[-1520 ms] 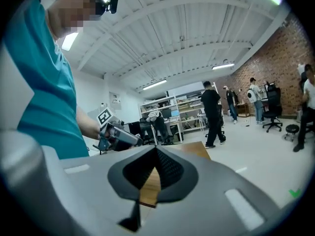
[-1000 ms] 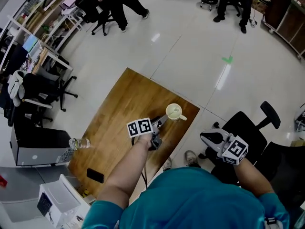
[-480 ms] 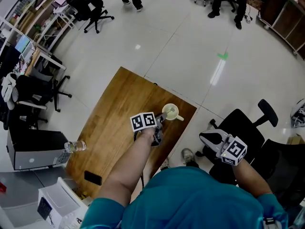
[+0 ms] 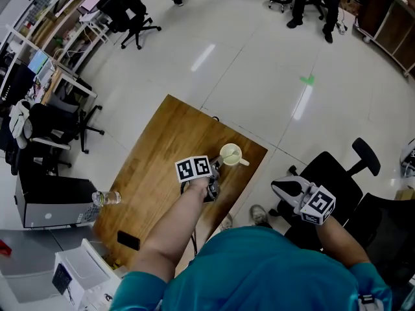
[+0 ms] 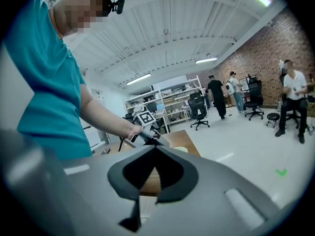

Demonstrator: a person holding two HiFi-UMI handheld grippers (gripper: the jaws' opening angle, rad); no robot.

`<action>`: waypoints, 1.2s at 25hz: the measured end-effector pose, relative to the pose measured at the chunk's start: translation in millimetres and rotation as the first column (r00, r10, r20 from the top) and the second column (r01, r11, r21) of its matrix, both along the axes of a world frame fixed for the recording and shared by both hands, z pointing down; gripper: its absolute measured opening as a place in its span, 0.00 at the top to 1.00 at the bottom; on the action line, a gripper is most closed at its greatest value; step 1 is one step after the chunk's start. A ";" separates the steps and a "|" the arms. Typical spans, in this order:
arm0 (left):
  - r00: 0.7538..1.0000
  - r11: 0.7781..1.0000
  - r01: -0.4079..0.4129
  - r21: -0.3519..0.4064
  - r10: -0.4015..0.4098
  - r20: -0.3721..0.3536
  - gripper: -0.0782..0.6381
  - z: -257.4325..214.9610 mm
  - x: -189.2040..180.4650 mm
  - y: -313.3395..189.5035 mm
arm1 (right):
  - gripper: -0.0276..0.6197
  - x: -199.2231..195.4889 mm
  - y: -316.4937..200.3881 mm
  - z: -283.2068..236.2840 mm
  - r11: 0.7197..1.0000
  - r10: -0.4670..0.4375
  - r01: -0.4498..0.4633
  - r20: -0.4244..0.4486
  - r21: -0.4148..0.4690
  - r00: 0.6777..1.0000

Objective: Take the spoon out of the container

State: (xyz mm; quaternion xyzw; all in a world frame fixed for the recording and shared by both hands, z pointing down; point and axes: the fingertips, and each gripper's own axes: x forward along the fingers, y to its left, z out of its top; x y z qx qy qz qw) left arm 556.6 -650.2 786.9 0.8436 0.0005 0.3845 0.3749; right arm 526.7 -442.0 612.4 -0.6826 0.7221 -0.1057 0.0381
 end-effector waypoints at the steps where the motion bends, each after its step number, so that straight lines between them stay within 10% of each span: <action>1: 1.000 1.000 0.007 0.007 -0.007 -0.015 0.82 -7.5 -0.5 2.3 | 0.95 1.7 4.4 -0.8 1.000 -0.002 0.002 0.001 0.008 1.000; 15: 0.955 0.981 0.184 0.060 -0.164 -0.245 0.82 -81.1 -103.9 121.7 | 0.95 21.6 81.9 49.4 0.963 -0.223 0.213 0.041 0.164 0.974; 30: 0.770 0.898 0.431 0.095 -0.311 -0.557 0.82 -65.9 -447.9 252.4 | 0.95 -248.1 145.2 93.2 0.844 -0.488 0.506 -0.135 0.179 0.862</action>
